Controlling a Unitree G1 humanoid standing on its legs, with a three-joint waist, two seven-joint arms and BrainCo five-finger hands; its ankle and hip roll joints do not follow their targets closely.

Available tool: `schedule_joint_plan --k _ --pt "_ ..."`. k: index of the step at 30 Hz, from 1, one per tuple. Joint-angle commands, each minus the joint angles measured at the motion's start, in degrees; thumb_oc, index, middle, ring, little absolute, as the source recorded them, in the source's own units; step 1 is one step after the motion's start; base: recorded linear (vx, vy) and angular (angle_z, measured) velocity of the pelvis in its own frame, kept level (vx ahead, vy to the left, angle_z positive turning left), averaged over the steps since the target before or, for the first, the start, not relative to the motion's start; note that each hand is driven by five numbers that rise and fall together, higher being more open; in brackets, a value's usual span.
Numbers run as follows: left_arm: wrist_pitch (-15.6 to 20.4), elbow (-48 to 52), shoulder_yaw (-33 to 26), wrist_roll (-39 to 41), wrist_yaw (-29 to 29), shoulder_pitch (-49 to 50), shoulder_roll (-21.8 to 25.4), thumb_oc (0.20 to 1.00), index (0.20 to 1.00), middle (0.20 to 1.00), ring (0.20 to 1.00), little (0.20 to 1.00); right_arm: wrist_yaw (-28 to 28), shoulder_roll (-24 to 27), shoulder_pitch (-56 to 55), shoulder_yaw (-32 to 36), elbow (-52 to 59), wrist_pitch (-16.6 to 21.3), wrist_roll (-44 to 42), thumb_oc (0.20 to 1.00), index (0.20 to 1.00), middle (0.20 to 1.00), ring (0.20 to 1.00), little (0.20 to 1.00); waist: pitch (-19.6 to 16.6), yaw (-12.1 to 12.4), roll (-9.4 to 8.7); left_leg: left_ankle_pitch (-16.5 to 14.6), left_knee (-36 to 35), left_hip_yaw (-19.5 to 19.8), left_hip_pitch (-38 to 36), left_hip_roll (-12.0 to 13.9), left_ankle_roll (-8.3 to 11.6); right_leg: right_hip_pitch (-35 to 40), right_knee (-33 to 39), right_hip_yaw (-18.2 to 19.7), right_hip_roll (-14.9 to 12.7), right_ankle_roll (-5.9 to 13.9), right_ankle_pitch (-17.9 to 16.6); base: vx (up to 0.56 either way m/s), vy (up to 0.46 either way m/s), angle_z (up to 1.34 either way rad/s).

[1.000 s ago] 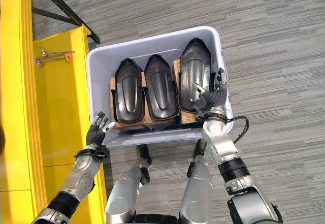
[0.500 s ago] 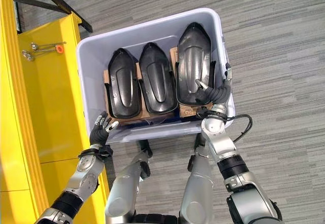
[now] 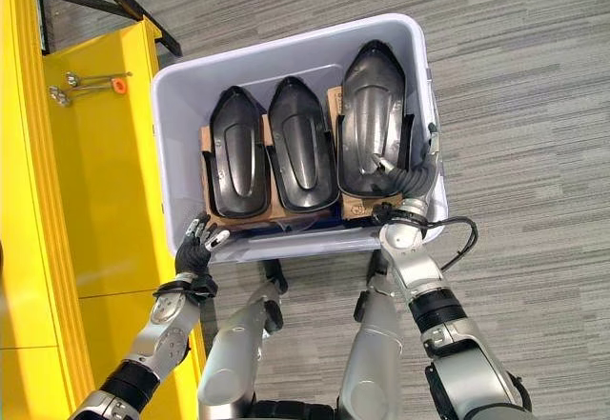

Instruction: Move parts from the plastic box to the shelf.

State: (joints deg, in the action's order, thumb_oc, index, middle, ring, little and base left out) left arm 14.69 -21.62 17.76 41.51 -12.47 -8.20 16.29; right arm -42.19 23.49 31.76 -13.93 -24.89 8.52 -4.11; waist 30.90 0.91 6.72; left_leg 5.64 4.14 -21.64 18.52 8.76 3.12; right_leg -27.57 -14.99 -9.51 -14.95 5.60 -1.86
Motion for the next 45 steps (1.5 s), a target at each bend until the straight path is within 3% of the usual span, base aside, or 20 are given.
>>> schedule_joint_plan --k 1,7,18,19,23,28,36,45 --pt "2.02 1.87 1.51 -2.63 1.59 0.73 1.39 1.000 1.000 1.000 1.000 1.000 -1.46 2.30 4.29 0.34 0.79 3.60 9.65 1.000 1.000 1.000 1.000 1.000 -1.11 0.83 0.99 -6.47 6.30 6.41 4.63 0.33 1.31 -2.01 -5.93 -1.19 -1.63 1.17 6.46 0.00 0.000 0.00" --pt "2.03 0.14 2.92 -1.07 4.06 0.72 1.79 1.000 1.000 1.000 1.000 1.000 -2.30 5.25 7.56 -2.93 -1.65 2.63 15.43 1.000 1.000 1.000 1.000 1.000 -1.11 1.42 1.78 -6.29 6.58 6.39 5.57 0.26 1.40 -3.08 -6.54 -1.61 -1.77 1.11 6.64 0.00 0.000 0.00" --pt "3.04 -2.07 3.22 0.20 6.27 0.53 2.61 1.000 1.000 1.000 1.000 1.000 -2.95 6.80 9.26 -4.25 -8.67 2.62 12.96 1.000 1.000 1.000 1.000 1.000 -1.11 2.02 2.01 -5.88 6.82 6.60 7.37 0.74 1.57 -4.89 -7.35 -2.19 -1.53 0.80 6.84 0.00 -0.006 0.00" --pt "3.23 -2.30 3.32 0.00 6.58 0.57 2.61 1.000 1.000 1.000 1.000 1.000 -2.87 6.82 9.48 -4.15 -9.83 2.48 8.67 1.000 1.000 1.000 1.000 1.000 -1.11 2.14 2.05 -5.79 6.88 6.56 7.75 0.81 1.61 -5.23 -7.46 -2.26 -1.53 0.73 6.83 0.00 -0.043 -0.01" --pt "3.03 -2.33 3.41 -0.20 6.87 0.33 2.56 1.000 1.000 1.000 1.000 1.000 -4.20 6.36 9.59 -3.02 -12.78 4.06 4.65 1.000 1.000 1.000 1.000 1.000 -1.11 2.22 2.10 -5.68 6.91 6.62 8.60 0.95 1.66 -6.15 -7.67 -2.43 -1.36 0.57 6.85 0.00 -0.023 0.00" --pt "2.99 -1.87 4.05 0.03 6.81 0.29 1.99 1.000 1.000 1.000 1.000 1.000 -0.32 4.19 8.56 1.03 -15.20 6.89 -12.55 1.000 1.000 1.000 1.000 1.000 -1.11 1.88 2.60 -5.48 6.65 6.29 9.48 1.02 1.80 -7.50 -7.97 -2.13 -1.12 0.20 7.08 0.00 0.000 0.00" --pt "2.93 -1.50 4.63 -0.16 5.67 0.36 1.08 1.000 1.000 1.000 1.000 1.000 3.06 2.00 7.67 4.59 -17.45 8.66 -18.65 1.000 1.000 1.000 1.000 1.000 -1.11 1.45 3.24 -5.30 6.29 5.83 9.59 1.16 2.10 -8.39 -8.50 -1.83 -0.85 -0.18 7.47 0.00 0.000 0.00" --pt "2.53 -2.03 4.77 -0.48 6.27 0.07 0.56 1.000 1.000 1.000 1.000 1.000 7.83 2.26 10.68 3.69 -20.71 6.03 -19.13 1.000 1.000 1.000 1.000 1.000 -1.11 1.79 3.68 -4.88 6.47 5.63 10.47 1.53 2.60 -9.76 -9.38 -2.12 -0.61 -0.65 7.89 0.00 -0.003 0.00"
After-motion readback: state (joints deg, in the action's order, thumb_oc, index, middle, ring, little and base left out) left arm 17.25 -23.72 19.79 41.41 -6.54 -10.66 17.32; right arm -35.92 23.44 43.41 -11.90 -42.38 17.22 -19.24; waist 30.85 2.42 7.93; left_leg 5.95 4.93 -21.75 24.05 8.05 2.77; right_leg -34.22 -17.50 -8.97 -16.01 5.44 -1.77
